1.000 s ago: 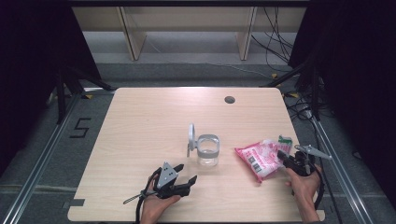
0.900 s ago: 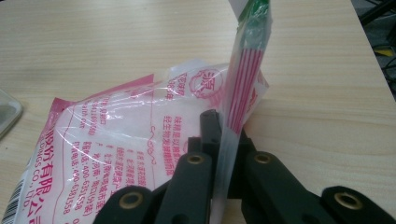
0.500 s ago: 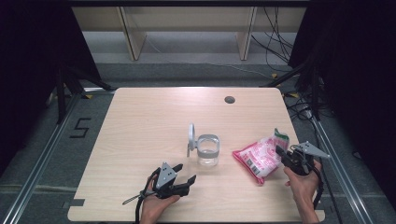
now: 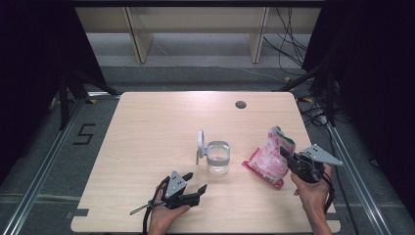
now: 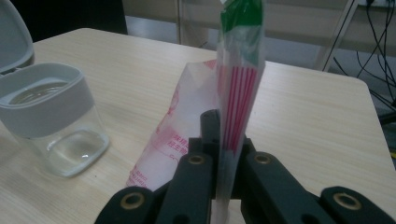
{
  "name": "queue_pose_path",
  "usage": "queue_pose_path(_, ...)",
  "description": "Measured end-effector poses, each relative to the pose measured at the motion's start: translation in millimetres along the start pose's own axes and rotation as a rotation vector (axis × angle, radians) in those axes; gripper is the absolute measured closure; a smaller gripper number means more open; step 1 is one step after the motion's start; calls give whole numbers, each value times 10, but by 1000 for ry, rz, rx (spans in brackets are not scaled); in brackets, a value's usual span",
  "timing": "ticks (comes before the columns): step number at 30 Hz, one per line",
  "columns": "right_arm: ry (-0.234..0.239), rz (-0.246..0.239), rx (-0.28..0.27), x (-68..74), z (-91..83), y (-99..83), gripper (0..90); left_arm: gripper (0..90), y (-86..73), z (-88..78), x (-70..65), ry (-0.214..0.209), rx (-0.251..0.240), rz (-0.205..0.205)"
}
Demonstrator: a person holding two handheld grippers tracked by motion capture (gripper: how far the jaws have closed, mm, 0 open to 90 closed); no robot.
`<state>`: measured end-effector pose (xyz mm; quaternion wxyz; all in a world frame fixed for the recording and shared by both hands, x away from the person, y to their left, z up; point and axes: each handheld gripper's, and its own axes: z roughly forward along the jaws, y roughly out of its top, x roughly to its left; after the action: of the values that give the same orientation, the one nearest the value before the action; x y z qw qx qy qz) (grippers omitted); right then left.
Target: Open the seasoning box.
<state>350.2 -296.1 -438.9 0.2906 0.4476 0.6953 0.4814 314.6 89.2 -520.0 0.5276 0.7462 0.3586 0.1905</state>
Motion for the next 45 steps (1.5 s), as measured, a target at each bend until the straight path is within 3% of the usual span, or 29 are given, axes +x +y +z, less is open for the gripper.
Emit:
queue_pose_path(1,6,-31,-4,-8,3,23,900,332,2,-4,2,1,9,6)
queue_pose_path(2,3,-4,8,41,-17,38,900,332,-3,10,-4,-5,0,-4)
queue_pose_path(5,13,-18,-1,96,-7,94,900,331,1,15,-17,-7,4,-3)
queue_pose_path(6,14,-33,-4,102,-5,106,900,331,8,16,-2,-14,5,33)
queue_pose_path(7,17,-49,-11,115,4,126,900,331,3,16,-23,-9,9,8)
queue_pose_path(11,43,-83,-7,193,27,221,900,331,9,19,-37,-6,12,13)
queue_pose_path(12,50,-60,-8,229,27,235,900,331,11,26,-40,-20,5,9)
queue_pose_path(13,51,-87,-22,233,47,257,900,330,15,29,-50,-21,-1,4)
queue_pose_path(16,78,-100,-17,283,65,318,900,331,51,20,-87,-29,-7,16)
queue_pose_path(17,63,-98,-20,305,62,326,900,331,66,16,-103,-23,-6,23)
queue_pose_path(20,79,-94,-13,345,46,359,900,330,106,46,-134,-30,-2,44)
queue_pose_path(22,80,-110,-29,360,35,381,900,330,128,77,-177,-44,5,58)
queue_pose_path(23,90,-153,-37,358,37,403,900,330,141,89,-201,-52,4,65)
queue_pose_path(24,90,-125,-27,386,14,410,900,329,155,97,-227,-57,7,69)
queue_pose_path(28,111,-127,-48,430,-13,444,900,327,221,176,-317,-54,30,112)
queue_pose_path(29,105,-157,-50,438,-24,456,900,322,233,209,-353,-60,34,114)
queue_pose_path(30,120,-128,-51,467,-31,453,900,322,250,233,-384,-62,50,134)
queue_pose_path(32,127,-149,-46,494,-44,466,900,322,279,305,-472,-89,54,139)
queue_pose_path(34,143,-121,-43,528,-61,470,900,316,314,362,-511,-84,81,169)
queue_pose_path(35,140,-134,-50,524,-58,483,900,316,322,388,-523,-86,87,176)
queue_pose_path(36,153,-130,-54,534,-57,486,900,316,325,424,-552,-98,95,151)
queue_pose_path(39,167,-136,-76,580,-74,526,900,310,358,510,-593,-102,105,172)
queue_pose_path(40,184,-120,-83,595,-75,533,900,309,366,530,-600,-101,109,168)
queue_pose_path(45,205,-141,-81,662,-137,651,900,289,388,619,-662,-99,123,175)
